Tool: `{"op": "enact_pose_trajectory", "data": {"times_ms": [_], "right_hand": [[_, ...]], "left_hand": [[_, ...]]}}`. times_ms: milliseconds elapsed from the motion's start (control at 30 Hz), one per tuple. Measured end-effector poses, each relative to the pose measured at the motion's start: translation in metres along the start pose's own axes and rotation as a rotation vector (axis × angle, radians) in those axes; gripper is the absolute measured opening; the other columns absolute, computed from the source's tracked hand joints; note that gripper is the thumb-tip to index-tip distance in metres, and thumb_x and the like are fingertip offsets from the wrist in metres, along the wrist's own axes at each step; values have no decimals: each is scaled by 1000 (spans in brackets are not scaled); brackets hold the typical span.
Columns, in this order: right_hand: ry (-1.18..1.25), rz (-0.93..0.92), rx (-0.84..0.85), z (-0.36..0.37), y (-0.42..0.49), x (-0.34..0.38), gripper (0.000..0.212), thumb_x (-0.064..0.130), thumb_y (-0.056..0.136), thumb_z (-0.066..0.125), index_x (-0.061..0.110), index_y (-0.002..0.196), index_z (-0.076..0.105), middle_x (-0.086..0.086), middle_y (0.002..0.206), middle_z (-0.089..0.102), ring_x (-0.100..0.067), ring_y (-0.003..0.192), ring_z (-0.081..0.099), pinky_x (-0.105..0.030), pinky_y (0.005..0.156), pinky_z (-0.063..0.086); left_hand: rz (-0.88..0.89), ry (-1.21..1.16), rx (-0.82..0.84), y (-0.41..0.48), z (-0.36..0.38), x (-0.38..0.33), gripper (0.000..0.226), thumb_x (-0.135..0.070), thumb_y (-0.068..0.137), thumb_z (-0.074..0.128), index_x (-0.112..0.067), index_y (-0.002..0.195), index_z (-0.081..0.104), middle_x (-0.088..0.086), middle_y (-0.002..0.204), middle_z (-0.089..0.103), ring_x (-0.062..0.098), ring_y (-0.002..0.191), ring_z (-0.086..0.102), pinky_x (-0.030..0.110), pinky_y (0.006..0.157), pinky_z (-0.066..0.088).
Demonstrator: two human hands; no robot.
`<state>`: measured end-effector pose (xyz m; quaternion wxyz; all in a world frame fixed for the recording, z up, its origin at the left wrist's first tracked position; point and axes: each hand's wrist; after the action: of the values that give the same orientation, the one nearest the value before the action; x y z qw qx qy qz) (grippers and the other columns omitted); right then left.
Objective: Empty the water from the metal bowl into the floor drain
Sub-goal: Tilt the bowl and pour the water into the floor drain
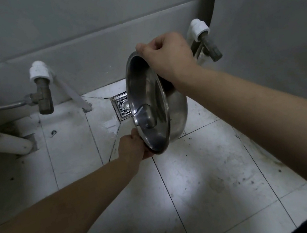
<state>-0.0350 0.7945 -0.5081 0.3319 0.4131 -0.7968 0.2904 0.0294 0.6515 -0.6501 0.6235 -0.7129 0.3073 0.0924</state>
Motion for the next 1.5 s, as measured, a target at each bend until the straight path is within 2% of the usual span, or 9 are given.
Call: {"op": "enact_pose_trajectory", "data": {"times_ms": [67,200,500,633,833,967,1267,1433,1500], "right_hand": [[-8,3,0,0,0,1,41,45,92,66,7,80,75,-7,75,72,-28,83,70,-43,86,58],[-10,0,-1,0,0,1,40,46,92,66,8,80,75,-9,80,75,-28,83,70,-43,87,58],[-18,-4,19,-2,-3,4,38,45,92,66,11,78,74,-8,80,75,-28,85,71,-44,89,58],[-21,-3,36,-1,-5,6,36,47,93,65,14,80,75,-3,87,76,-25,90,72,-46,92,57],[-13,-11,27,0,-6,6,39,46,93,65,9,86,77,-7,85,77,-25,84,71,-45,88,58],[-12,-20,21,1,-6,6,42,46,92,65,6,85,76,-11,83,76,-27,82,71,-45,87,59],[-23,-28,7,2,-7,6,43,47,91,65,6,85,76,-10,80,75,-26,80,70,-43,85,58],[-28,-31,9,2,-7,8,42,47,91,65,7,84,77,-8,78,75,-25,81,70,-43,86,58],[-28,-30,12,2,-7,8,41,47,91,65,8,83,77,-7,77,75,-24,81,70,-43,87,58]], "left_hand": [[11,30,7,-1,1,0,49,-33,109,29,5,111,60,27,97,73,40,88,74,50,84,60],[-23,11,-23,1,1,1,51,-36,109,31,3,103,64,20,79,73,30,64,72,37,59,64],[46,44,15,1,1,5,46,-32,108,35,4,105,62,25,94,74,37,82,75,46,78,62],[99,-58,49,-2,-1,9,37,-32,106,42,-5,84,57,14,82,68,24,64,70,26,50,58],[87,-68,41,-1,0,10,39,-32,106,41,-7,82,58,12,75,68,15,47,70,27,47,57],[14,-19,-15,3,2,7,45,-32,108,38,4,99,64,17,75,72,29,60,73,39,59,64],[47,-54,-19,1,3,10,42,-33,106,41,-4,82,60,13,70,68,14,40,67,25,41,55],[-14,-37,-34,7,4,6,48,-35,107,37,3,96,66,20,75,73,32,64,74,45,71,64],[39,-12,-5,6,3,9,44,-33,107,39,0,92,63,19,81,72,27,66,75,39,65,63]]}}
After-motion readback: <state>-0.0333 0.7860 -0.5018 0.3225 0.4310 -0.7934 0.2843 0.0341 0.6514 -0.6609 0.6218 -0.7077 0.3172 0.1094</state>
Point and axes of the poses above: each hand's wrist, its own y-axis towards the middle knuckle, its own z-axis out of the palm, x = y × z
